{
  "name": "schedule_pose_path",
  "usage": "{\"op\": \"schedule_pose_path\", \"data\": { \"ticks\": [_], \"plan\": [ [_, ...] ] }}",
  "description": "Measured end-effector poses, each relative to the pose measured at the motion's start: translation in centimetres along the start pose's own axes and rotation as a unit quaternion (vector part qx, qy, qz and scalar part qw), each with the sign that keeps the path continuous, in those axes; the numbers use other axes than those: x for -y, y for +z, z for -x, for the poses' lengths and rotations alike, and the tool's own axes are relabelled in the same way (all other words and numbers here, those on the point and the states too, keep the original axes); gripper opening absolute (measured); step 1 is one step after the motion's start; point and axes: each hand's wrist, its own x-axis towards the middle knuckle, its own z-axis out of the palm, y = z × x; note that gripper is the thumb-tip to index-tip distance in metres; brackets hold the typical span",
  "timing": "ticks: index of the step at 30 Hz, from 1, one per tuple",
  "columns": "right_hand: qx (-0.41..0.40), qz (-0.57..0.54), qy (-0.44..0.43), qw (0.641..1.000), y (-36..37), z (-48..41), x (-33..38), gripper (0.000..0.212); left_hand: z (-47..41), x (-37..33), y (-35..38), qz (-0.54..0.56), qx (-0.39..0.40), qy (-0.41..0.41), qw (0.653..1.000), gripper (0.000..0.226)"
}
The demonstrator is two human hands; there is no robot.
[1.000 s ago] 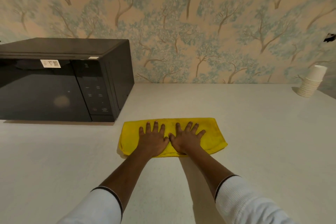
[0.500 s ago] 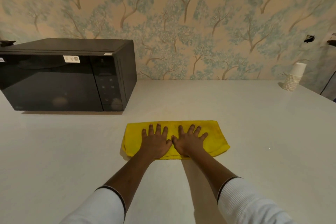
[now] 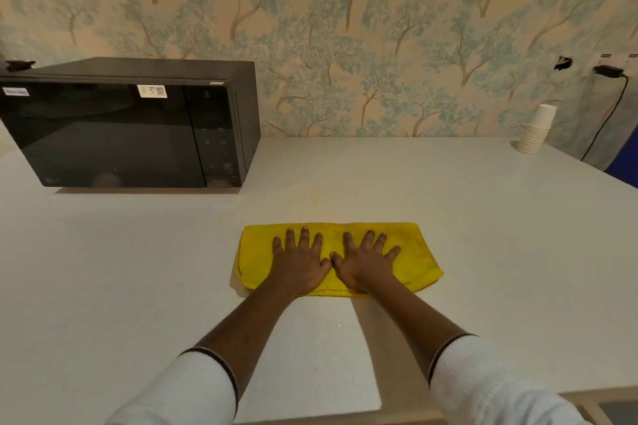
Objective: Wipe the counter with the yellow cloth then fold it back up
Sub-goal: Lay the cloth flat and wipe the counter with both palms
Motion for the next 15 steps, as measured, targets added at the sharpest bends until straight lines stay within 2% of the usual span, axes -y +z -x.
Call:
{"op": "schedule_pose_path", "data": {
  "ticks": [7, 15],
  "plan": [
    [0.0, 0.006, 0.001, 1.0, -0.3, 0.5, -0.1, 0.08, 0.1, -0.2, -0.1, 0.008, 0.002, 0.005, 1.0, 0.085],
    [-0.007, 0.006, 0.005, 1.0, -0.4, -0.9, -0.1, 0.08, -1.3, -0.2, -0.3, 0.005, 0.002, 0.008, 1.0, 0.078]
  ]
}}
